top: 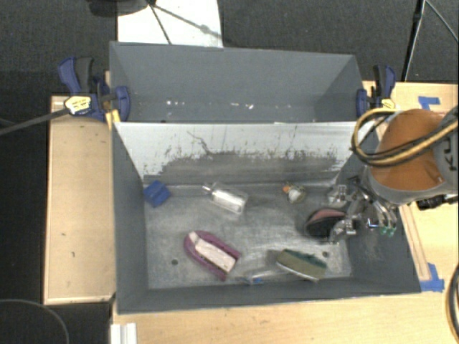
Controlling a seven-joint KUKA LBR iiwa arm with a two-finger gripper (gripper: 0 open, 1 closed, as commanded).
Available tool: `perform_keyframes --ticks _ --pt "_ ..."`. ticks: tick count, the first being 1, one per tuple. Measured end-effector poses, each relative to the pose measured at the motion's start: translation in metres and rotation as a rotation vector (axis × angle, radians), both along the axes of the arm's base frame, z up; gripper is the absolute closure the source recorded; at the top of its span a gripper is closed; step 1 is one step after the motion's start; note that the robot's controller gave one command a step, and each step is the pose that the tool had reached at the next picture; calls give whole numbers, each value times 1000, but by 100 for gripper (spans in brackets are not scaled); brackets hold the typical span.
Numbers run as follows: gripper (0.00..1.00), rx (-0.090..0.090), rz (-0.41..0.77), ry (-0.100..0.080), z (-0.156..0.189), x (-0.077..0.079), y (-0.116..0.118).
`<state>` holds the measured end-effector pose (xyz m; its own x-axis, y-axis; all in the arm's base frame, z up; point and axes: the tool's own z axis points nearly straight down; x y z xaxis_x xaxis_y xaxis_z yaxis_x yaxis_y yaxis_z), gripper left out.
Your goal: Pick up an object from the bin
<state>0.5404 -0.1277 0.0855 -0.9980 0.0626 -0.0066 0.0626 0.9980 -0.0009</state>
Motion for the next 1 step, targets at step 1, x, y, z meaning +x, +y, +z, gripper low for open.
perform_keyframes --ticks 1 --pt "100 0 3 0 22 1 0"
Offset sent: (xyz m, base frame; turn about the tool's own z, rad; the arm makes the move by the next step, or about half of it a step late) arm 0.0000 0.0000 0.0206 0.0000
